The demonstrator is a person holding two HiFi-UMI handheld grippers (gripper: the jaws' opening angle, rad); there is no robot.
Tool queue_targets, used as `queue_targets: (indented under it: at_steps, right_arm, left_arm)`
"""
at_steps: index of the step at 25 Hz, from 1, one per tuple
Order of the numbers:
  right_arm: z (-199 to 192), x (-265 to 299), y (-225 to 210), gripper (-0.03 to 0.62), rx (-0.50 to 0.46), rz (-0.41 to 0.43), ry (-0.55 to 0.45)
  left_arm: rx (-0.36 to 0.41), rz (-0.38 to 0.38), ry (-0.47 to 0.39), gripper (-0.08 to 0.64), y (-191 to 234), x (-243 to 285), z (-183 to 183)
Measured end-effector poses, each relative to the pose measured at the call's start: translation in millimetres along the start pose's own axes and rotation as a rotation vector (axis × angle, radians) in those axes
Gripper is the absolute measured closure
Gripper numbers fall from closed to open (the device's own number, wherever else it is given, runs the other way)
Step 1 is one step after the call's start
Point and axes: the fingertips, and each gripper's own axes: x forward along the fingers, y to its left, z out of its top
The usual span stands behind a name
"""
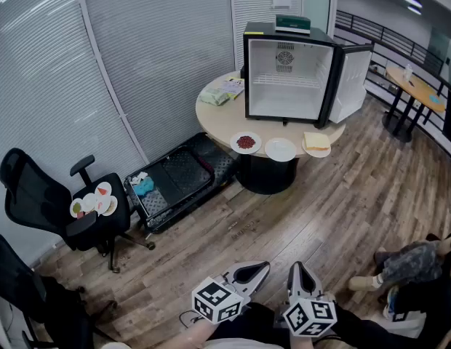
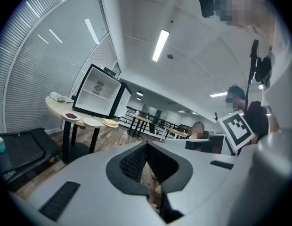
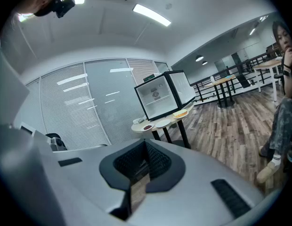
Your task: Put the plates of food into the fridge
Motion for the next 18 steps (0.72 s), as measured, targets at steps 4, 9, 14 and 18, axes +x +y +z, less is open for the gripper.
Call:
queue_targets:
  at_steps: [4, 9, 14, 18]
  right_arm:
    - [7.7, 6.1, -0.9, 0.598, -0.013, 0.007, -0.022]
    - [10.8, 6.0, -1.2, 0.598, -0.017, -0.002, -0.034]
    - [12.7, 4.6, -5.7, 0.598, -0.009, -0.002, -0.037]
    - [14.4, 0.2, -8.7, 0.598, -0.002, -0.002, -0.042]
  left_arm:
    - [0.004, -0.007, 0.001, 0.555, -0.4, 6.5, 0.5]
    - [-0.010, -0.001, 0.002, 0.555, 5.1, 8.0, 1.0]
    - [-0.034, -0.004, -0.006, 0.555, 7.5, 15.4, 3.7]
    - [-0.040, -0.006, -0.006, 0.555, 2.9, 19.8, 3.6]
